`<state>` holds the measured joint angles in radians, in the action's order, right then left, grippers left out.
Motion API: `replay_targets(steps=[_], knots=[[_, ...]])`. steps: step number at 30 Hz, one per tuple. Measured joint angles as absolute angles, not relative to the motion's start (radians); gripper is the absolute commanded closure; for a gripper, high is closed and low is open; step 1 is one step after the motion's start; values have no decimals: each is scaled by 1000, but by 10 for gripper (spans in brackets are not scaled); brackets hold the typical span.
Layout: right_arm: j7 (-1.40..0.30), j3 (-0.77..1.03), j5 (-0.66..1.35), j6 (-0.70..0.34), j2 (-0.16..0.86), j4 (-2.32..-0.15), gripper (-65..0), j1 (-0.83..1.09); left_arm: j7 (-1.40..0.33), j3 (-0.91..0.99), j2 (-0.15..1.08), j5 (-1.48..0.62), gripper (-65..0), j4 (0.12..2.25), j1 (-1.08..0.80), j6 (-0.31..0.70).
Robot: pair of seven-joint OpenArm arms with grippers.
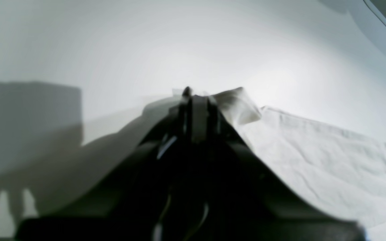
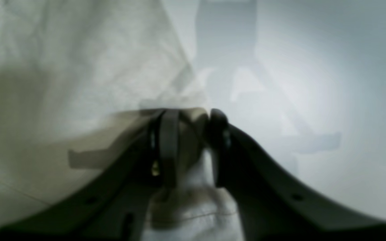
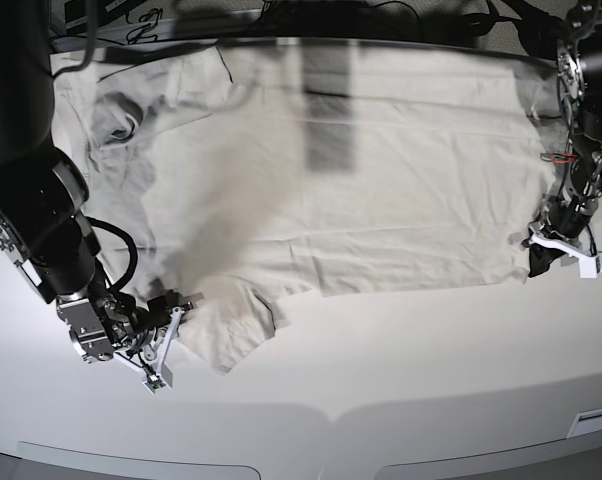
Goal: Fold the T-shirt properly
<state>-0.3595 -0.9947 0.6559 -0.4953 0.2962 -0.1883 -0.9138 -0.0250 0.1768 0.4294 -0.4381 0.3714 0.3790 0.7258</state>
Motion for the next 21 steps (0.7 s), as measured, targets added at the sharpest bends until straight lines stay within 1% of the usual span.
replay_targets(steps=[2,6,12,15,19,21], knots=[[-358,-995,656,-495,296,-189,-47,-914,-25,177,430,-439,0,371,379,726],[-270,-995,638,-495,310,-189,0,-910,-25,177,430,-439,0,371,379,726],[-252,-995,630,-495,312,-189,0,-914,6,177,429,-423,0,379,374,726],[-264,-990,568,-495,312,-189,0,-927,4,176,429,-412,0,400,373,718],[-289,-916,559,-495,322,-189,0,-940,-50,176,429,-404,0,438,377,710],[-294,-856,544,-522,331,-190,0,-944,-94,175,429,-404,0,468,377,707]])
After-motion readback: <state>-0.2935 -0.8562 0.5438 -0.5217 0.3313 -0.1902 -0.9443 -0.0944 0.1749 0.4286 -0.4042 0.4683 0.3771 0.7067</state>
